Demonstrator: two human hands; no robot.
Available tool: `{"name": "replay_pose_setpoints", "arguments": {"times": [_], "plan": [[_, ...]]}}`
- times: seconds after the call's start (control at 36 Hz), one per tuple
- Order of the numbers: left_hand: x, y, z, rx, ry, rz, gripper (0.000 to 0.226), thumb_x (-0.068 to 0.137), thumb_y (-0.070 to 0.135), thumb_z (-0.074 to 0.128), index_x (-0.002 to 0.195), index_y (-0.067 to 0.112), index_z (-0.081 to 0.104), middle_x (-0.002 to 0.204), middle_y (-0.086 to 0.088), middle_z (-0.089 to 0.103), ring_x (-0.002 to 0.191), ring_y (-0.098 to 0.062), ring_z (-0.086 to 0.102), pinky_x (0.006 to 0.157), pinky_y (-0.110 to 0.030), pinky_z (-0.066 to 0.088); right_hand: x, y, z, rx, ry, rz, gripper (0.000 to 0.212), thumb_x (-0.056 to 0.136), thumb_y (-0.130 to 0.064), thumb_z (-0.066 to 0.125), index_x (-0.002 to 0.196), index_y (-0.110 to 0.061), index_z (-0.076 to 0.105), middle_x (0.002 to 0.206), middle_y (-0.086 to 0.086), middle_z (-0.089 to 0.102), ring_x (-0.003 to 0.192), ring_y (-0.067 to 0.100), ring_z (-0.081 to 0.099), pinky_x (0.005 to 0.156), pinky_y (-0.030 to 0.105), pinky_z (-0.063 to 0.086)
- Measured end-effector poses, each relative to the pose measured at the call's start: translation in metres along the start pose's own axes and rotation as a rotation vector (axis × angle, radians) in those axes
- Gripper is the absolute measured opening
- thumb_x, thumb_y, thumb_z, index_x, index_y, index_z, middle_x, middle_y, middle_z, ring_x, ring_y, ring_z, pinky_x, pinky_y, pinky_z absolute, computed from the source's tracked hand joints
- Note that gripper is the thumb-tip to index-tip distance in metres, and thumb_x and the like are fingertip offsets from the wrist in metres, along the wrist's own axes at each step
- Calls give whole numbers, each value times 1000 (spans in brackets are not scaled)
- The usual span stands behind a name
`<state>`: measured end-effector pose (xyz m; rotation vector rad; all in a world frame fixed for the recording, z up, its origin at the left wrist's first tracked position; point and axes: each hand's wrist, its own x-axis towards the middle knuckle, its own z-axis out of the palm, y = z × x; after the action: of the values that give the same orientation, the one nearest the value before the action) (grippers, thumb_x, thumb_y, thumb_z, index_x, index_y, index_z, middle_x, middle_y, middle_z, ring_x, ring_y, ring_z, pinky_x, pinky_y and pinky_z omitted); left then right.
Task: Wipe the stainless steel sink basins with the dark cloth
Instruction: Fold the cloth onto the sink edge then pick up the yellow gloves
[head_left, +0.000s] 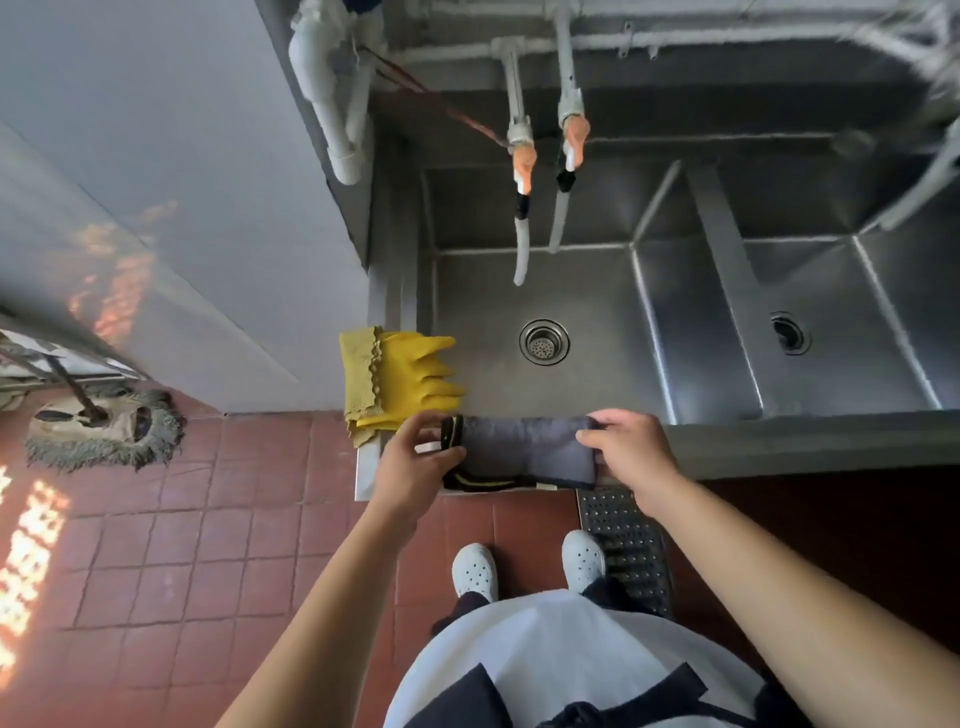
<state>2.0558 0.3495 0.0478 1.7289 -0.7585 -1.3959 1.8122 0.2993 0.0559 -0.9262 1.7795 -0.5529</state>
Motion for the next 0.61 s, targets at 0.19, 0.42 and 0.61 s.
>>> {"name": "replay_pose_setpoints", "arguments": {"times": [0.19,0.42,0.61], "plan": [[0,30,99,9,-285,73,38,80,-16,68,102,15,60,68,7,70,49,-3,59,42,-14,42,-27,26,-103,152,282,-86,23,78,0,76,95,-14,75,89,3,74,85,18,68,81,30,53],[-13,56,227,215,-518,176,49,79,-16,69,112,20,62,74,6,67,58,-10,60,46,-18,45,-27,89,-215,290,460,-72,23,79,0,75,96,-15,76,84,-8,74,79,6,68,71,19,50],[-12,36,271,317,-378,13,41,79,-15,67,109,14,66,78,-11,64,48,-21,53,36,-20,39,16,122,-237,156,371,15,33,79,-5,77,111,-1,72,104,6,71,98,22,66,85,27,47]]}}
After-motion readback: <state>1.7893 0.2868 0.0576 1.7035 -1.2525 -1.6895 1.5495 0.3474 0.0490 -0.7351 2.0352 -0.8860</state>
